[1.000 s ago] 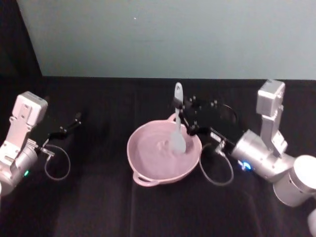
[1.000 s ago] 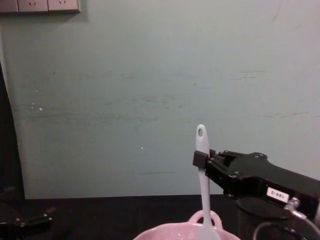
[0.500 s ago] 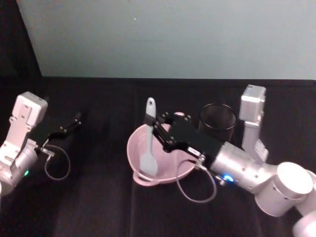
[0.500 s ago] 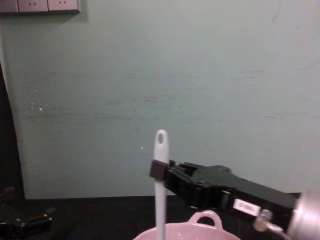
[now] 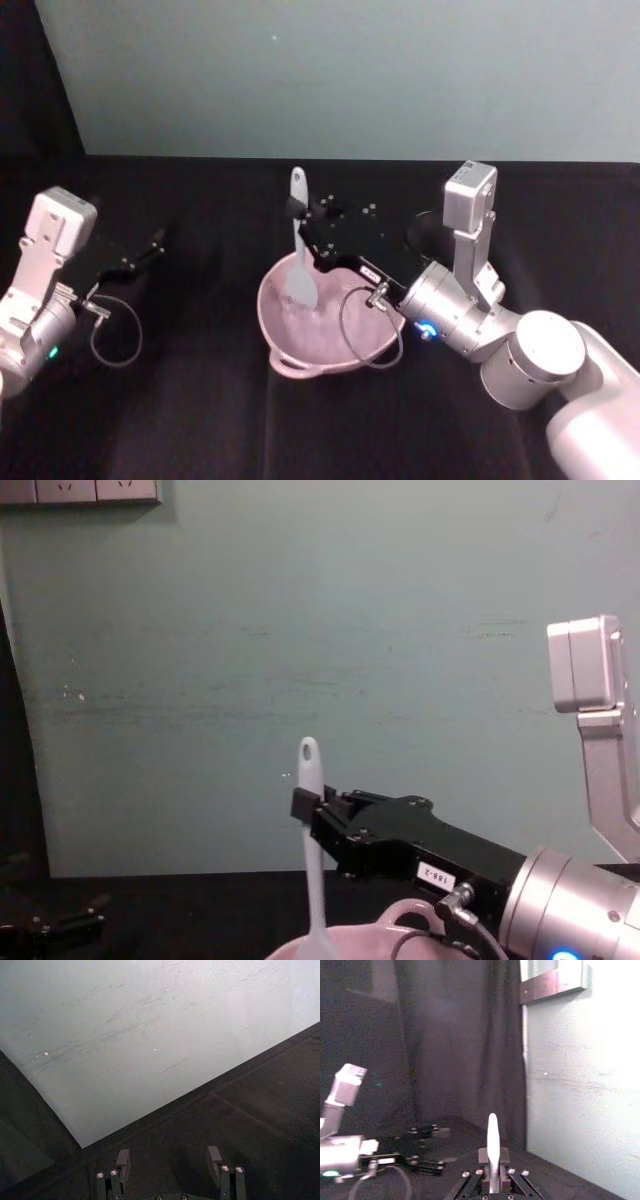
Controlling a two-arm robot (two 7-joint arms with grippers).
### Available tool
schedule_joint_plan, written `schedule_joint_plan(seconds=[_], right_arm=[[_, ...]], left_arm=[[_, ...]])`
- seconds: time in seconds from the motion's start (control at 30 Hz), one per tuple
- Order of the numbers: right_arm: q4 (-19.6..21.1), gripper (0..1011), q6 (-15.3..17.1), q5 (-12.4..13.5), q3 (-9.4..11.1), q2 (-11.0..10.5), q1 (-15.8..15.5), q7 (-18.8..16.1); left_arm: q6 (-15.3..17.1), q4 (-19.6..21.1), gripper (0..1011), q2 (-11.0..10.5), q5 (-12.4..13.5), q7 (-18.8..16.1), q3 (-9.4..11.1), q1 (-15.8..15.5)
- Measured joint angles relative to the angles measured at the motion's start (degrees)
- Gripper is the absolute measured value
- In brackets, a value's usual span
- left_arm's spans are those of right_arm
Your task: Use the one hand to pick up the spoon and stir the clear water in the bowl.
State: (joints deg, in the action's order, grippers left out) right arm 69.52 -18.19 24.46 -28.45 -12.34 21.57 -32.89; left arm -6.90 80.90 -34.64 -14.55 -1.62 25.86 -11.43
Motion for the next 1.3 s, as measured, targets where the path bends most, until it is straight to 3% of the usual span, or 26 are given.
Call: schedule_joint_plan(seconds=[0.13, 0.3, 0.47, 0.7, 0.87, 1.07, 1.3], right_arm=[[-1.8, 116, -1.5, -1.4, 1.1, 0.3, 0.9, 1.0], [-2.1, 116, -2.4, -2.6, 2.9, -0.8, 0.8, 1.7], [1.6, 116, 0.2, -2.7, 4.4, -3.9, -1.0, 1.0], [9.8, 116, 6.4, 1.2, 5.1, -8.4, -5.6, -2.3], [13.9, 116, 9.6, 4.8, 4.3, -10.0, -7.8, -4.7], [14.3, 116, 9.7, 6.5, 2.2, -8.9, -7.9, -5.8], [8.6, 116, 5.4, 5.2, 0.6, -4.4, -4.8, -3.0]], left_arm=[[0.0, 0.0, 1011, 0.0, 0.0, 0.0, 0.0, 0.0], [0.0, 0.0, 1011, 0.0, 0.0, 0.0, 0.0, 0.0], [0.0, 0.0, 1011, 0.0, 0.0, 0.0, 0.0, 0.0], [0.0, 0.0, 1011, 0.0, 0.0, 0.0, 0.0, 0.0], [0.0, 0.0, 1011, 0.0, 0.0, 0.0, 0.0, 0.0], [0.0, 0.0, 1011, 0.0, 0.0, 0.0, 0.0, 0.0], [0.0, 0.0, 1011, 0.0, 0.0, 0.0, 0.0, 0.0]])
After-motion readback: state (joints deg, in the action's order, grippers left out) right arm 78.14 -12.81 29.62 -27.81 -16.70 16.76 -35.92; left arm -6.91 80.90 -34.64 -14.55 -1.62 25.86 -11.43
